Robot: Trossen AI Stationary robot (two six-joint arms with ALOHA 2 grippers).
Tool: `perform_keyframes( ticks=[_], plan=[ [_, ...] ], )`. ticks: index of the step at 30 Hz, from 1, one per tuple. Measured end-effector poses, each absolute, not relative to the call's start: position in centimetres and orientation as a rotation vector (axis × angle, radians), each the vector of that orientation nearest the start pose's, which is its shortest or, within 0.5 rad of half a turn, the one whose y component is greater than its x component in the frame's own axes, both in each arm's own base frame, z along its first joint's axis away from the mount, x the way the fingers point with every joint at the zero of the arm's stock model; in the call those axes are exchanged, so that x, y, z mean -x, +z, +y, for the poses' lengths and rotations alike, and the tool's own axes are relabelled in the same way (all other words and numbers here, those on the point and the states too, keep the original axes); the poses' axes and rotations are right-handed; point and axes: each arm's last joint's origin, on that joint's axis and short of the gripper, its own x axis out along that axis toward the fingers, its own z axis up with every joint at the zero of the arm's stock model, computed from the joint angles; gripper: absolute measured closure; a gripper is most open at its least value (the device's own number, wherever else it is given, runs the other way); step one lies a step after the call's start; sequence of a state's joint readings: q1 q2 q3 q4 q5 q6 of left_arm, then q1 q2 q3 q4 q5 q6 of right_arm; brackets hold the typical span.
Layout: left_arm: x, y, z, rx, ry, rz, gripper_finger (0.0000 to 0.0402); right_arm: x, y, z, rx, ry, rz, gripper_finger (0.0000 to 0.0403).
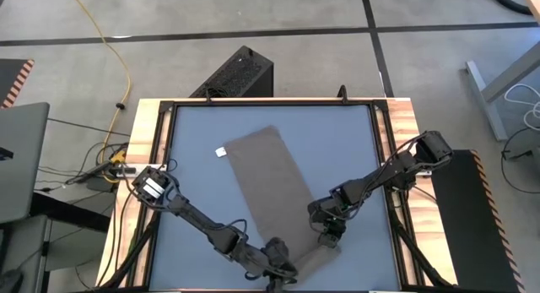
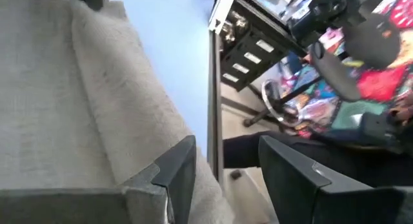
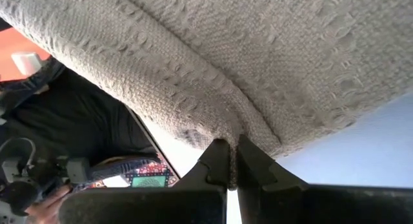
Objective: Roll towel into tight, uniform cylinder
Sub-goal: Roll the gray towel
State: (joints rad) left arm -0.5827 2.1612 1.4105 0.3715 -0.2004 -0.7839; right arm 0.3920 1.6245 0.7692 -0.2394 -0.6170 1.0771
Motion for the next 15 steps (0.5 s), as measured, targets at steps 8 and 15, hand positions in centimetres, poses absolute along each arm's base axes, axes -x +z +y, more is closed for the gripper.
perform_keyframes(
  ticks=[8,15],
  plan=[
    [-40.4,18.5,-27.1,0.452,-0.132,0.536,0.0245,-25.4,14.0,12.3,-0.998,0.191,1.505,0.0374],
    [-42.3,16.6,-28.7,0.393,-0.094,0.666,0.0245,-25.3,13.9,12.2,-1.005,0.173,1.514,0.0373]
  ],
)
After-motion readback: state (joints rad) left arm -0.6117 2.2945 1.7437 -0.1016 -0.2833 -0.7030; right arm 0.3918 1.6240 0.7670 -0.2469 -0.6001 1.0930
